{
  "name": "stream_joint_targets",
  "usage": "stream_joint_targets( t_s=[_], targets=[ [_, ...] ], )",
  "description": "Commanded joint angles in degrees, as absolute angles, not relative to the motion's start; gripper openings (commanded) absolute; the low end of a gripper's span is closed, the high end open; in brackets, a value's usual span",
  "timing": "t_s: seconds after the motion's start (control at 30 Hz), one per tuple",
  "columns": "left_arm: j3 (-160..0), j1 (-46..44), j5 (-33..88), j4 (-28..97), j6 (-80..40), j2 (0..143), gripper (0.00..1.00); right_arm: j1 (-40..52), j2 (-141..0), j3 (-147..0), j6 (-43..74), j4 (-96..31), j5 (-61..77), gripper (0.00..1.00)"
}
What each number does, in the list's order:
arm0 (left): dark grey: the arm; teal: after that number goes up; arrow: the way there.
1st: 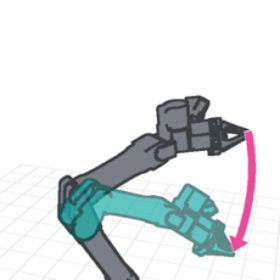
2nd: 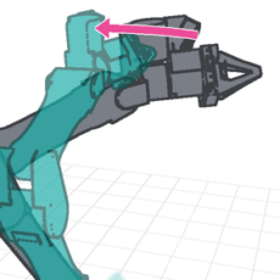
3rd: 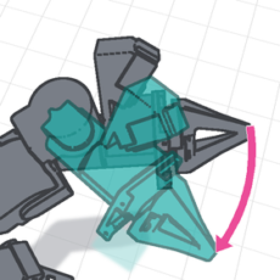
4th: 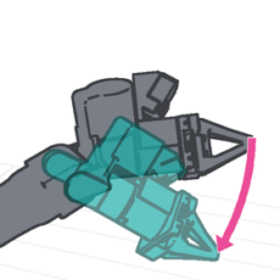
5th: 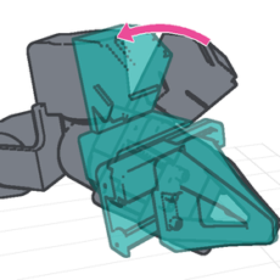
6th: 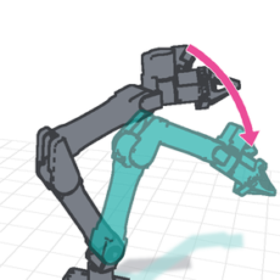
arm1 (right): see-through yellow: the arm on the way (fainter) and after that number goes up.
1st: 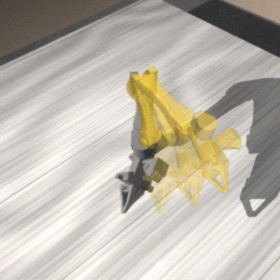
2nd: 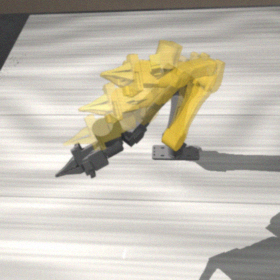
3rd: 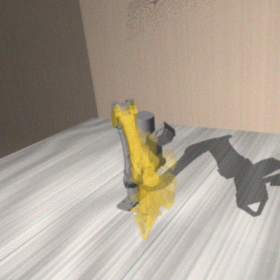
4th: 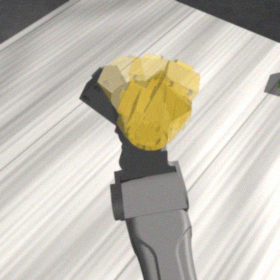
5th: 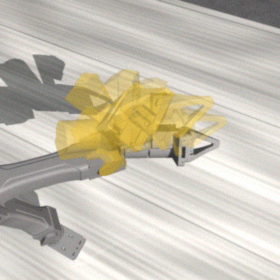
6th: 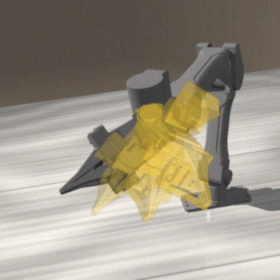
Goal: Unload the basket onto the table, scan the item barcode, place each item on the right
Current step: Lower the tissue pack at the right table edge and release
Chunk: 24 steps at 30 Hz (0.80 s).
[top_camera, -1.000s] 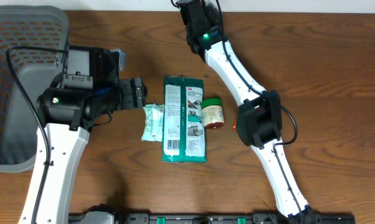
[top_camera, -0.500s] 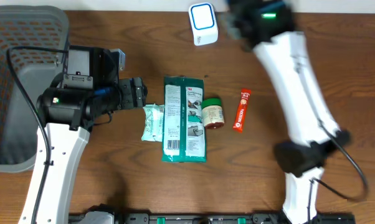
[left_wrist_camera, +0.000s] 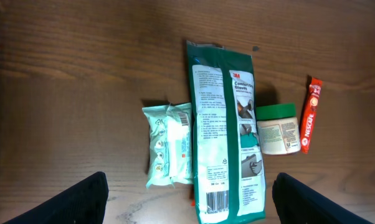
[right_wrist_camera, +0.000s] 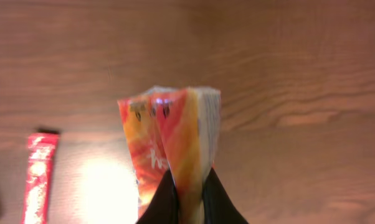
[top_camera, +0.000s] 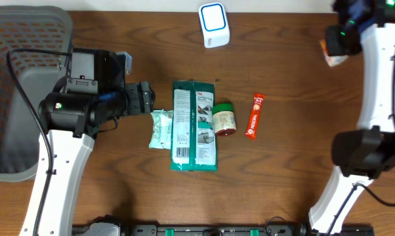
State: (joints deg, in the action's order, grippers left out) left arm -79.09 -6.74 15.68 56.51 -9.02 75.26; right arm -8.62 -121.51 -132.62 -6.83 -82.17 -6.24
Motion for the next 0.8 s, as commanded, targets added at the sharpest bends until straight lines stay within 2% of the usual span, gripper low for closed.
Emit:
stream_joint_targets(
  t_s=[0.0,0.27,0.43,0.47,0.5,0.53,0.57,0.63,0.77],
  targets=[
    [-79.83,-6.66,15.11,56.55,-9.1,75.22,0.85,-13.72,-122.02,-123.57,-5.8,-77.91,-0.27,0.01],
    [-79.83,-6.66,15.11,56.53,-9.13,75.22,0.84,-21.76,-122.02,-101.01,-5.85,-61.32,0.38,0.01],
    [-79.83,-6.66,15.11,56.55,-9.13,75.22,0.84,-22.81,-122.02,-97.1,-5.85,-57.49,0.51,0.04],
    [-79.83,-6.66,15.11,56.53,-9.1,75.22,0.84,-22.83,-122.02,-96.6,-5.85,-56.97,0.51,0.12],
    [-79.83,-6.66,15.11,56.55,-9.1,75.22,0.84,-22.83,-122.02,-96.44,-5.85,-56.93,0.49,0.27],
    [-79.83,-6.66,15.11,56.53,-9.1,75.22,0.84,-22.83,-122.02,-96.44,-5.85,-56.95,0.49,0.35],
    [-79.83,-6.66,15.11,56.53,-9.1,75.22,0.84,-22.83,-121.99,-96.44,-5.85,-56.95,0.49,0.4],
    [-79.83,-6.66,15.11,56.55,-9.13,75.22,0.84,-22.83,-121.71,-96.55,-5.82,-57.04,0.27,0.44],
    [-79.83,-6.66,15.11,56.55,-9.1,75.22,0.84,-22.61,-119.66,-96.6,-5.78,-57.06,-0.38,0.65]
  ],
)
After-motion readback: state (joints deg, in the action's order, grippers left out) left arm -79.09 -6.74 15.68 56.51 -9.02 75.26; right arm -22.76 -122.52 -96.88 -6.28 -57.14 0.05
